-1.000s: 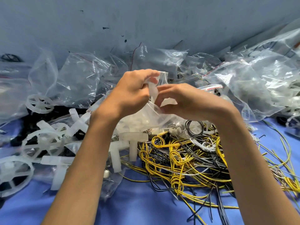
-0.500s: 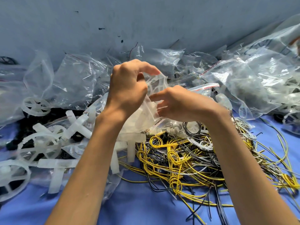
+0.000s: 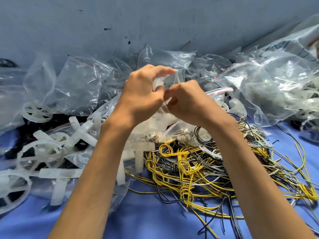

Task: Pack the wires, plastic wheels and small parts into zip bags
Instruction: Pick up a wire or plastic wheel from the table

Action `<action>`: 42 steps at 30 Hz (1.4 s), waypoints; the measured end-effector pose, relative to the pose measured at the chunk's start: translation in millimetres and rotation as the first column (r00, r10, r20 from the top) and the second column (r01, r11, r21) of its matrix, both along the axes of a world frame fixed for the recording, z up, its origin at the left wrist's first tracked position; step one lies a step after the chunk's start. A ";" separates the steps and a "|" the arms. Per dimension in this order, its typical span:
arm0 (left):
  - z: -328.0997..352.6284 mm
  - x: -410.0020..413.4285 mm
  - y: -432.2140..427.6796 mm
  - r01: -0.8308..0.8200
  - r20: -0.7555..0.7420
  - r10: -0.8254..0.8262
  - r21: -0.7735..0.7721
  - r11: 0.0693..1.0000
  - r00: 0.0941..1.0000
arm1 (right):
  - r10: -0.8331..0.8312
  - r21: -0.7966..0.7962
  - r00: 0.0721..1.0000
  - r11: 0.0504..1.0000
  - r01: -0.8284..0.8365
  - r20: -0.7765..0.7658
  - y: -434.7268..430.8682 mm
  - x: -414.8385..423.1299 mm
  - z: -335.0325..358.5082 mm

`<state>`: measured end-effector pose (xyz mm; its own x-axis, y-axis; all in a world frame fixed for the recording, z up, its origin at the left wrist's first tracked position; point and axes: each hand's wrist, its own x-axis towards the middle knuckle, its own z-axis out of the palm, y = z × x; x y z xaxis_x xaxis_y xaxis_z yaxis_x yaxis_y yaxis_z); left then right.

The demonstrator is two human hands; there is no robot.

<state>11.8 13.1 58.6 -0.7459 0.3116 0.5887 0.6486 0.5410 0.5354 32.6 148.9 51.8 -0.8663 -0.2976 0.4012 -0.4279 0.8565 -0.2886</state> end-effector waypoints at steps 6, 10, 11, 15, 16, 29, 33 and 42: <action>0.3 1.5 -0.5 -0.042 -0.024 0.044 0.084 0.996 0.999 | 0.065 0.038 0.971 0.996 -0.076 0.231 9.5 3.1 -0.1; 2.6 8.3 5.6 -0.022 -0.017 0.023 0.069 0.997 1.000 | 0.153 0.058 0.927 0.981 -0.183 0.342 7.3 6.6 2.3; 2.0 11.7 9.5 0.017 0.005 -0.017 0.037 0.999 1.000 | 0.139 0.091 0.911 0.978 -0.188 0.389 7.0 7.1 2.1; -4.7 17.0 22.2 0.047 0.068 -0.038 -0.126 0.991 0.997 | 0.063 0.096 0.921 0.990 -0.108 0.383 22.6 9.0 10.5; -6.7 15.4 22.6 0.011 0.062 -0.001 -0.158 0.987 0.998 | 0.032 0.059 0.919 0.996 -0.060 0.393 30.6 10.2 14.6; -19.1 8.8 18.0 -0.057 0.201 0.175 -0.486 0.872 0.964 | -0.415 0.307 0.751 0.906 0.291 0.513 57.4 10.8 8.3; -18.4 7.2 16.7 -0.037 0.213 0.147 -0.448 0.893 0.966 | -0.412 0.335 0.729 0.905 0.260 0.547 56.6 8.4 3.3; -11.5 7.3 22.4 0.004 0.149 0.035 -0.256 0.967 0.988 | -0.172 -0.432 0.971 0.872 0.228 0.165 67.0 22.9 34.6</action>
